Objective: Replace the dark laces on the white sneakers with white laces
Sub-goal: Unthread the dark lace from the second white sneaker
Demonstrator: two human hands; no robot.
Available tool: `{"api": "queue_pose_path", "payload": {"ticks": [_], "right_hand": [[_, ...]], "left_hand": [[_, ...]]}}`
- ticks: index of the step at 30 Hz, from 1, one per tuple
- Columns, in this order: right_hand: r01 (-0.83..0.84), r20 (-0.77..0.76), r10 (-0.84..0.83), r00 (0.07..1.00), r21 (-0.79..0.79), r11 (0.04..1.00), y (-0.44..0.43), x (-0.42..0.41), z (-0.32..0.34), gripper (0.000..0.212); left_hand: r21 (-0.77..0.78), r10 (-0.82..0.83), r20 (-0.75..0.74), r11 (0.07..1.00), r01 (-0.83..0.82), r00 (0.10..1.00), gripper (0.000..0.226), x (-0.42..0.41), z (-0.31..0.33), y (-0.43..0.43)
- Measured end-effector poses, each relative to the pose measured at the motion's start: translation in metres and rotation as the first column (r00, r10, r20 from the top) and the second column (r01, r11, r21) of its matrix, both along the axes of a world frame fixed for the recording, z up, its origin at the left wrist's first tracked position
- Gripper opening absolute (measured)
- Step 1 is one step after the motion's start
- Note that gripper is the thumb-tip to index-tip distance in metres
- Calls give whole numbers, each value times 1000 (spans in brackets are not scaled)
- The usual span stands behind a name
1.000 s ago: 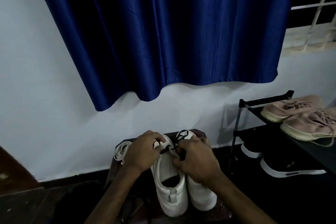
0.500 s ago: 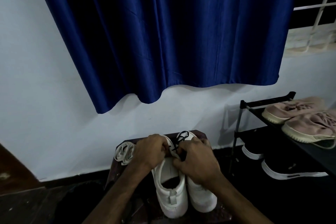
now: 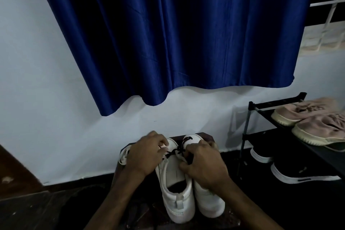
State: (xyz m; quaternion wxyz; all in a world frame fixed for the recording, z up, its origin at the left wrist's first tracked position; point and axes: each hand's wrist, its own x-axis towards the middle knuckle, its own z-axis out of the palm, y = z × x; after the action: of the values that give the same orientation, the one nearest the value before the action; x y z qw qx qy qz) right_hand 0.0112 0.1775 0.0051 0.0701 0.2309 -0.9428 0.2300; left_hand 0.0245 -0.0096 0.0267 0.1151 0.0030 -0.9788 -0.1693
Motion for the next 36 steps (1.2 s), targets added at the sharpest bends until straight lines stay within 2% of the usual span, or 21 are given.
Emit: {"api": "queue_pose_path", "payload": {"ticks": [3, 8, 11, 13, 16, 19, 21, 23, 24, 26, 28, 30, 32, 36], "right_hand": [[-8, 7, 8, 1000, 3, 1000, 0, 1, 0, 32], [-15, -57, 16, 998, 16, 1000, 0, 0, -2, 31], [-56, -111, 57, 992, 7, 998, -1, 0, -6, 38], [-81, -94, 87, 992, 64, 995, -1, -1, -6, 42], [-95, -48, 101, 994, 112, 989, -1, -1, -2, 45], [-87, -30, 90, 995, 90, 992, -1, 0, -1, 45], [-82, -31, 83, 996, 55, 995, -1, -1, -3, 46], [-79, -35, 80, 996, 25, 997, -2, -2, -5, 46], [-79, -38, 79, 996, 16, 997, -2, -2, -6, 46], [-75, -51, 75, 996, 16, 997, -2, -3, -6, 45], [-72, -49, 72, 996, 9, 997, -2, -2, -6, 42], [-68, -45, 68, 997, -11, 998, -1, -1, -5, 42], [-67, -50, 67, 997, -14, 998, -1, 0, -4, 45], [-54, -67, 53, 996, -12, 998, -2, 0, -3, 44]], "left_hand": [[-59, -26, 151, 998, 36, 988, 17, -8, -2, 18], [-185, 63, 127, 982, -39, 990, 12, -13, -4, 27], [-61, 66, 151, 997, -57, 986, 7, -10, -6, 19], [14, 80, 142, 996, -83, 987, 9, -8, -5, 11], [45, 201, 50, 978, -203, 978, 10, -5, 8, -10], [124, 319, -29, 942, -313, 947, 10, -3, 24, -38], [55, 359, -2, 932, -358, 933, 11, 3, 28, -48], [-180, 386, -33, 905, -385, 922, 13, 10, 25, -43], [-262, 346, -67, 899, -351, 936, 18, 13, 24, -35], [-205, 193, -71, 957, -204, 979, 25, 12, 19, -17], [-84, 68, 35, 994, -65, 997, 22, 7, 14, 1], [-46, 3, 162, 999, 4, 987, 21, 1, 6, 13], [-30, 3, 203, 1000, 3, 979, 21, -3, 2, 16], [-56, 54, 159, 997, -45, 986, 20, -7, 2, 17]]}}
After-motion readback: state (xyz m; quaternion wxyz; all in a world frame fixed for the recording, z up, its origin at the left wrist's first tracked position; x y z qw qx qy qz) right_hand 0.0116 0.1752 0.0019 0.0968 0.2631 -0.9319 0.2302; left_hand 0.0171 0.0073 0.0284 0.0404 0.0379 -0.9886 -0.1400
